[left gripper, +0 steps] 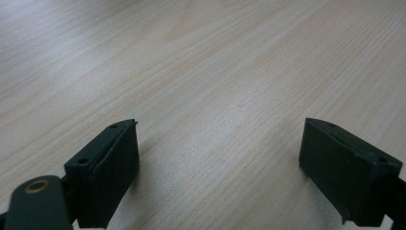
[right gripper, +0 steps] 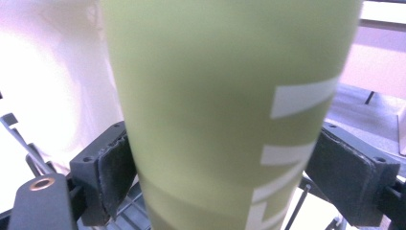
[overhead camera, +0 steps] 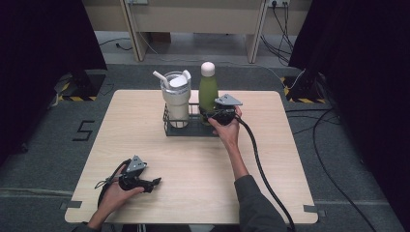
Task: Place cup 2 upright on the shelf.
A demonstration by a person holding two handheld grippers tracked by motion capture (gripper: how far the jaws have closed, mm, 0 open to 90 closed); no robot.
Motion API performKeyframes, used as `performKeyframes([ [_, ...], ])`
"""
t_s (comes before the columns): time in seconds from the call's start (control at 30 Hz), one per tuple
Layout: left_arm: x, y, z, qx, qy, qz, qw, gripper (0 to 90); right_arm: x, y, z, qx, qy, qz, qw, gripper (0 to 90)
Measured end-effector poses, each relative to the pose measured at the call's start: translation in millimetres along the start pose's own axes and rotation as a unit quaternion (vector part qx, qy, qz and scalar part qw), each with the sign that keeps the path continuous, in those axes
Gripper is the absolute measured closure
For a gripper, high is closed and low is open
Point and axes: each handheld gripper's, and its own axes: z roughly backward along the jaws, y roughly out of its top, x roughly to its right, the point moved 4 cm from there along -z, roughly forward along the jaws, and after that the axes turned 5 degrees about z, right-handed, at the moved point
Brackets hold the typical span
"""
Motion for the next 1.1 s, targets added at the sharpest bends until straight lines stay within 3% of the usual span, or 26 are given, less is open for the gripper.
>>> performKeyframes([
  [0.73, 0.0, 0.0, 0.0, 0.0, 0.0, 0.0, 1.0, 13.0, 8.7, -6.0, 38.9, 0.003, -0.007, -0.002, 1.0, 14.9],
  [0.87, 0.0, 0.0, 0.0, 0.0, 0.0, 0.0, 1.0, 13.0, 7.0, -6.8, 45.6, 0.004, -0.003, -0.008, 1.0, 14.9],
  [1.1, -0.1, 0.0, 0.0, -0.001, 0.0, 0.0, 1.0, 13.0, 4.2, -4.2, 61.6, 0.01, 0.005, 0.003, 0.9999, 14.9],
])
